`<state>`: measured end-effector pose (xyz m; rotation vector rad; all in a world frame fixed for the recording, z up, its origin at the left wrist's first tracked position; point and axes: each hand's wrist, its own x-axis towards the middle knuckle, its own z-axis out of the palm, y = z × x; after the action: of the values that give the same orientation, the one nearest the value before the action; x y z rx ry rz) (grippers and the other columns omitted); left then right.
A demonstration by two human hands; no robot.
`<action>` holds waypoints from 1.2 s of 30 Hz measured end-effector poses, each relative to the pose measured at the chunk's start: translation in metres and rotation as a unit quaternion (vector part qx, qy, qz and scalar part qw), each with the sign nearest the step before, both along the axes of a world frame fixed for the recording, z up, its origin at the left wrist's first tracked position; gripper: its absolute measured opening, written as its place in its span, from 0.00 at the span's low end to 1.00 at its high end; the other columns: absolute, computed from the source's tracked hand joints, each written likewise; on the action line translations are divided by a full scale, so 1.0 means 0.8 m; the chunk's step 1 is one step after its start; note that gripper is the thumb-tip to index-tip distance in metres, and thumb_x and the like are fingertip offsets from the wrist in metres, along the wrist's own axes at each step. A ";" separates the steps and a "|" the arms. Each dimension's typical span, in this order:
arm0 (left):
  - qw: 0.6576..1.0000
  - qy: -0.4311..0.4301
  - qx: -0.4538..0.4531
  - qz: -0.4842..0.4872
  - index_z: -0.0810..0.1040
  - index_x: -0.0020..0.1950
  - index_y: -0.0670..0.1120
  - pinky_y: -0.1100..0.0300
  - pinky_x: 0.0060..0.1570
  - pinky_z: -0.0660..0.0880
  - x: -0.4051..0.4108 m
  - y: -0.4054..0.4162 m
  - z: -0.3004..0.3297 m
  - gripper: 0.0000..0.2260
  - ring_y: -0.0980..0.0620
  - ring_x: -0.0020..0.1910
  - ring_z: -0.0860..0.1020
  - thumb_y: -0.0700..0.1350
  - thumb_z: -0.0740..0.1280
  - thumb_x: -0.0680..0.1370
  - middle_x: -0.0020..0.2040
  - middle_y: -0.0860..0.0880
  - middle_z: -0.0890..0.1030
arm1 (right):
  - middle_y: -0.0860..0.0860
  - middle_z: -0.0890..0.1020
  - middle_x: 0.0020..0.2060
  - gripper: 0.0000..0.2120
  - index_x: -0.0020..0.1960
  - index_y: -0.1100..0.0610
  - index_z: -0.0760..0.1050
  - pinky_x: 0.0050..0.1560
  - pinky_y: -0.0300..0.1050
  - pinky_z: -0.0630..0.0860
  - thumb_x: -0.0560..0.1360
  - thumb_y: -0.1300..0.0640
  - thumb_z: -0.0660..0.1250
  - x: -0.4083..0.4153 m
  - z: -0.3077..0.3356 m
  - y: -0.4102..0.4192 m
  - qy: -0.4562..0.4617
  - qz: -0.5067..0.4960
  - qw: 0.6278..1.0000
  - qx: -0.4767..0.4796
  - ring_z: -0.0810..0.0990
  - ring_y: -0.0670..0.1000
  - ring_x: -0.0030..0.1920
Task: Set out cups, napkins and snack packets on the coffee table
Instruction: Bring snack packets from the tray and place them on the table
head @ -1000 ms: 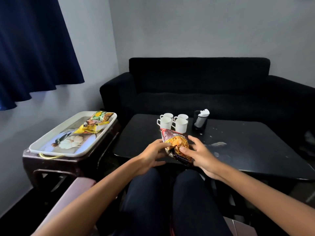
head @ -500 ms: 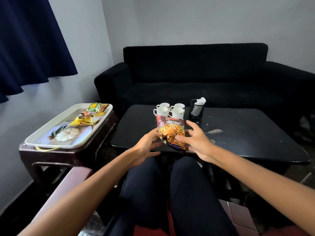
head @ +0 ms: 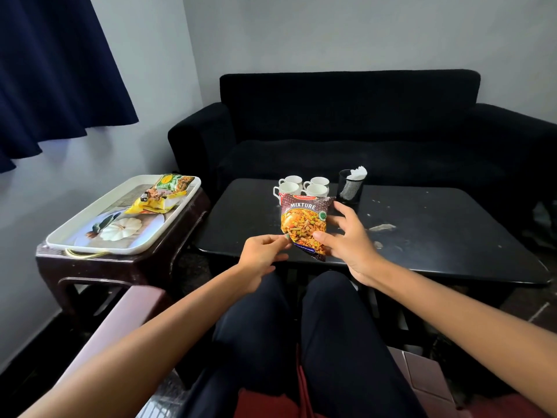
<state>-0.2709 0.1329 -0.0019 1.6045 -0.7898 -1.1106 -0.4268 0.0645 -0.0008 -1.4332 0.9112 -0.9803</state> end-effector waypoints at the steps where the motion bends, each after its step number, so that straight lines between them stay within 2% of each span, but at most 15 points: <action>1: 1.000 0.018 -0.003 0.008 0.81 0.49 0.49 0.57 0.47 0.72 -0.001 0.000 0.000 0.07 0.57 0.42 0.79 0.51 0.67 0.77 0.45 0.55 0.83 | 0.44 0.76 0.53 0.37 0.74 0.51 0.55 0.55 0.54 0.78 0.72 0.67 0.69 0.001 0.000 0.001 0.003 -0.002 1.000 -0.013 0.79 0.51 0.56; 7: 0.990 0.138 0.000 0.038 0.80 0.43 0.49 0.58 0.42 0.77 -0.003 -0.002 0.002 0.05 0.58 0.42 0.79 0.49 0.71 0.75 0.43 0.55 0.83 | 0.47 0.76 0.57 0.37 0.74 0.50 0.55 0.51 0.48 0.80 0.72 0.67 0.68 0.001 0.002 0.004 0.006 -0.001 0.998 -0.061 0.79 0.51 0.55; 11: 0.986 0.160 0.011 0.049 0.79 0.42 0.49 0.60 0.38 0.77 -0.002 -0.003 0.002 0.04 0.58 0.39 0.77 0.47 0.71 0.75 0.41 0.54 0.82 | 0.40 0.75 0.53 0.38 0.74 0.48 0.55 0.45 0.41 0.80 0.72 0.67 0.69 0.003 -0.005 0.007 0.013 0.008 0.997 -0.069 0.80 0.48 0.54; 14: 0.985 0.162 0.008 0.055 0.79 0.40 0.49 0.61 0.38 0.77 -0.001 -0.003 0.002 0.05 0.59 0.35 0.75 0.46 0.71 0.75 0.37 0.53 0.79 | 0.38 0.75 0.53 0.38 0.74 0.47 0.54 0.46 0.43 0.80 0.72 0.66 0.70 0.005 -0.009 0.009 0.023 0.015 0.997 -0.071 0.81 0.47 0.52; 21: 0.988 0.141 -0.011 0.067 0.79 0.42 0.49 0.61 0.36 0.79 -0.003 -0.003 -0.003 0.05 0.59 0.35 0.77 0.45 0.67 0.78 0.41 0.52 0.81 | 0.37 0.73 0.54 0.42 0.74 0.45 0.52 0.52 0.52 0.80 0.70 0.65 0.72 0.006 -0.013 0.008 0.031 0.021 0.997 -0.071 0.80 0.48 0.54; 29: 0.990 0.129 -0.009 0.051 0.78 0.37 0.49 0.66 0.35 0.76 -0.003 -0.007 0.000 0.08 0.60 0.31 0.73 0.45 0.69 0.76 0.34 0.53 0.77 | 0.36 0.71 0.54 0.42 0.73 0.44 0.53 0.48 0.49 0.81 0.70 0.66 0.71 0.006 -0.016 0.008 0.027 0.024 0.997 -0.064 0.80 0.47 0.52; 34: 0.998 0.058 -0.027 0.022 0.76 0.37 0.49 0.66 0.37 0.73 -0.003 -0.011 -0.005 0.10 0.61 0.32 0.72 0.45 0.65 0.79 0.32 0.54 0.75 | 0.38 0.71 0.56 0.41 0.73 0.44 0.53 0.54 0.57 0.79 0.70 0.67 0.71 0.005 -0.016 0.008 0.017 0.024 0.999 -0.046 0.79 0.50 0.56; 36: 0.999 0.011 -0.040 0.011 0.74 0.35 0.48 0.66 0.37 0.70 -0.003 -0.012 -0.007 0.13 0.59 0.32 0.70 0.45 0.62 0.80 0.32 0.53 0.73 | 0.44 0.72 0.61 0.41 0.73 0.45 0.54 0.55 0.59 0.78 0.70 0.67 0.71 0.006 -0.016 0.006 0.005 0.022 0.999 -0.027 0.78 0.52 0.58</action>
<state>-0.2733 0.1232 -0.0073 1.5293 -0.7899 -1.0660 -0.4217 0.0691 -0.0132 -1.4978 0.8633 -0.9725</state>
